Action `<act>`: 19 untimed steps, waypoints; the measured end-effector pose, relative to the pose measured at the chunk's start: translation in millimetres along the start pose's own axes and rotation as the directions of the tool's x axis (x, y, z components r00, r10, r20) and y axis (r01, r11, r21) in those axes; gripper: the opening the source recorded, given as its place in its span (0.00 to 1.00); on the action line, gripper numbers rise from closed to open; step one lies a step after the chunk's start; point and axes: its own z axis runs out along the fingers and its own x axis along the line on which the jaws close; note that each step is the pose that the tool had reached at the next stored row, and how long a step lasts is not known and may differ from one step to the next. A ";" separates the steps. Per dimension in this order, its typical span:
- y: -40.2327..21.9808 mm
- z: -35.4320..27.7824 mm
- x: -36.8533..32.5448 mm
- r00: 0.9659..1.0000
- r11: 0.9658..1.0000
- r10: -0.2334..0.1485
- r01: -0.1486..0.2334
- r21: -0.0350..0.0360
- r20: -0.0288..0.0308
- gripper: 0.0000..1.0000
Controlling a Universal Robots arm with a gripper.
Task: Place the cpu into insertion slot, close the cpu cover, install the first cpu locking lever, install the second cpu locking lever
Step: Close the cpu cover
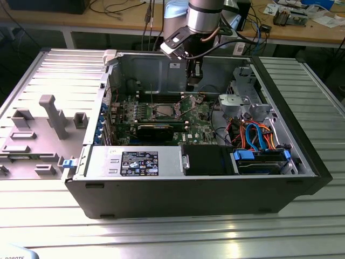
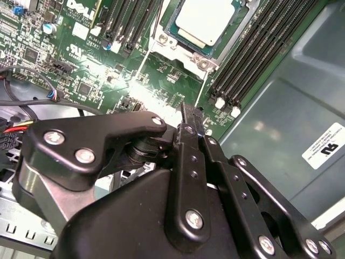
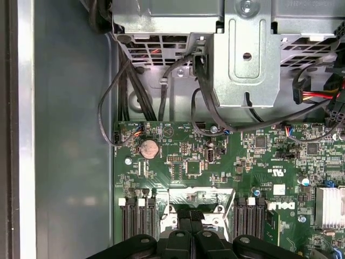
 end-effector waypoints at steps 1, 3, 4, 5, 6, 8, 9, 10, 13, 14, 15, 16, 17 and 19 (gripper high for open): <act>0.6 0.0 0.0 1.000 1.000 0.000 0.000 0.000 0.000 0.11; 2.7 -0.1 0.0 1.000 1.000 0.000 0.000 0.000 0.001 0.11; 3.9 -0.1 -0.1 1.000 1.000 0.000 0.000 0.000 0.002 0.11; 5.4 0.0 -0.1 1.000 1.000 0.000 0.000 0.000 0.002 0.11; 7.7 0.2 -0.1 1.000 1.000 0.000 0.000 0.000 0.002 0.11; 9.8 0.3 -0.1 1.000 1.000 0.000 0.000 0.000 0.002 0.11; 10.6 0.4 0.0 1.000 1.000 0.000 0.000 0.000 0.002 0.11; 10.9 0.5 -0.1 1.000 1.000 0.000 0.000 0.000 0.002 0.11; 11.0 1.0 -0.8 1.000 1.000 0.000 0.000 -0.001 0.003 0.11; 11.0 1.0 -0.9 1.000 1.000 0.000 0.000 -0.001 0.003 0.11; 11.0 1.0 -1.2 1.000 1.000 0.000 0.000 -0.001 0.003 0.11; 11.0 0.9 -1.2 1.000 1.000 0.000 0.000 0.000 0.003 0.11; 11.0 0.9 -1.1 1.000 1.000 0.000 0.000 -0.001 0.003 0.11; 11.0 0.9 -1.1 1.000 1.000 0.000 0.000 0.000 0.003 0.11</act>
